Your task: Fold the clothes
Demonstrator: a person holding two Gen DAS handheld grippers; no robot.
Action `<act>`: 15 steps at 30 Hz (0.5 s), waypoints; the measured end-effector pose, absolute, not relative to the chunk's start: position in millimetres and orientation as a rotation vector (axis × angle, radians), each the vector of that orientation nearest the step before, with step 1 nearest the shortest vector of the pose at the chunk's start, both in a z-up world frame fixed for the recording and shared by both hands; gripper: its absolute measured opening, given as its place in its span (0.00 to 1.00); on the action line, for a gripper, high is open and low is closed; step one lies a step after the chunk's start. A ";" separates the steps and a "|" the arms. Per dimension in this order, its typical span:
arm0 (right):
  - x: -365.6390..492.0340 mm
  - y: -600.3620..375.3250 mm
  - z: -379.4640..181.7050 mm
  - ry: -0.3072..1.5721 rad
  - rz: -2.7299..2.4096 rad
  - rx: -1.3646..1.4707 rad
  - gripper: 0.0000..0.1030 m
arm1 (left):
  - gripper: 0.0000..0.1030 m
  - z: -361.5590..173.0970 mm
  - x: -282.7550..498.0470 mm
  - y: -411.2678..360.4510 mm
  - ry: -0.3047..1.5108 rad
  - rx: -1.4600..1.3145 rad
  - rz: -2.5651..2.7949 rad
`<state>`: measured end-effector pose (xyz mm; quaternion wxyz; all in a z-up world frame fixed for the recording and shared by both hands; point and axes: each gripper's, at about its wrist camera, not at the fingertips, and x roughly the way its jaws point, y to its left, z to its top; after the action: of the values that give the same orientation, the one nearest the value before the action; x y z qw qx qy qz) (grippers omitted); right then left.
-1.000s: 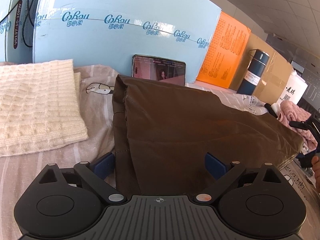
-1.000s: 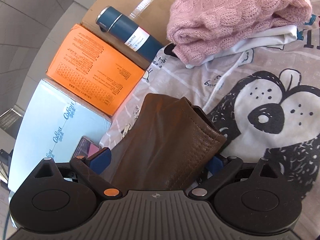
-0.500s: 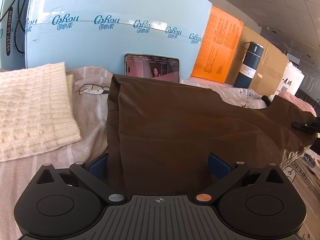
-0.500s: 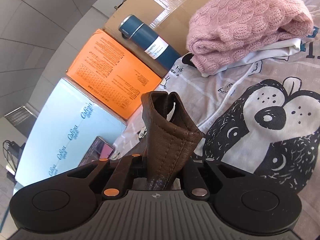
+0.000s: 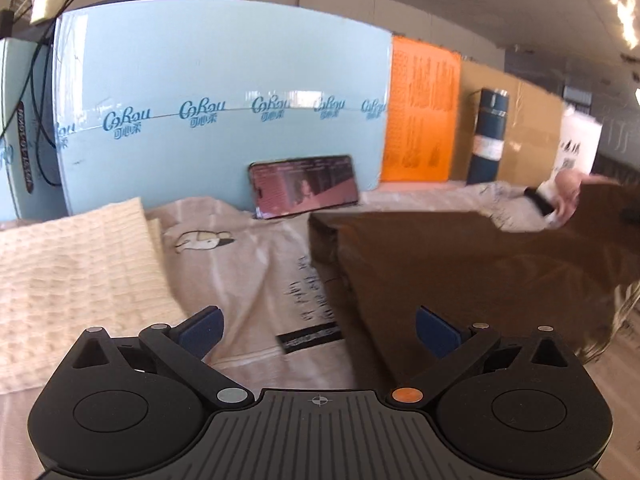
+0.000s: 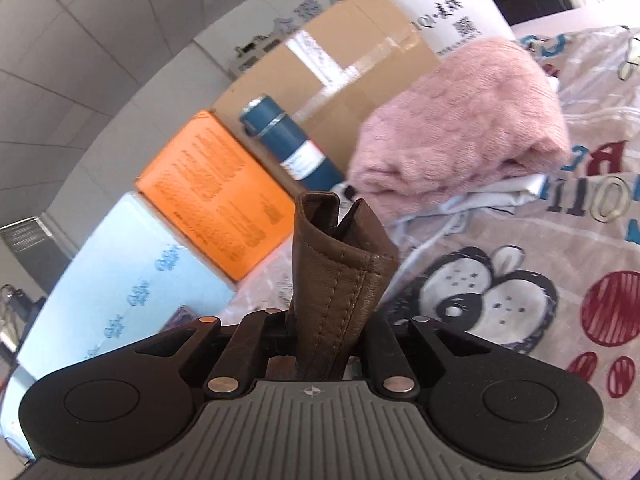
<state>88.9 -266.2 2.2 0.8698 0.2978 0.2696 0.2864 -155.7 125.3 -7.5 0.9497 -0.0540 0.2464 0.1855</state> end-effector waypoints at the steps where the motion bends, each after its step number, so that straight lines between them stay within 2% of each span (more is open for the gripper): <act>1: 85.9 -262.7 9.0 0.545 0.642 0.619 0.11 | 1.00 -10.3 -151.5 125.0 0.536 -0.077 0.407; 10: 57.5 -180.4 53.2 0.475 0.912 0.535 0.11 | 1.00 -14.9 -152.5 126.3 0.568 -0.066 0.411; 15: 32.3 -112.1 57.9 0.500 0.964 0.352 0.11 | 1.00 -15.5 -151.7 129.4 0.562 -0.105 0.391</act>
<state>32.3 -112.1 57.9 0.8415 0.1664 0.2367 0.4562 -151.7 129.4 -15.5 0.9406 -0.0513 0.2754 0.1918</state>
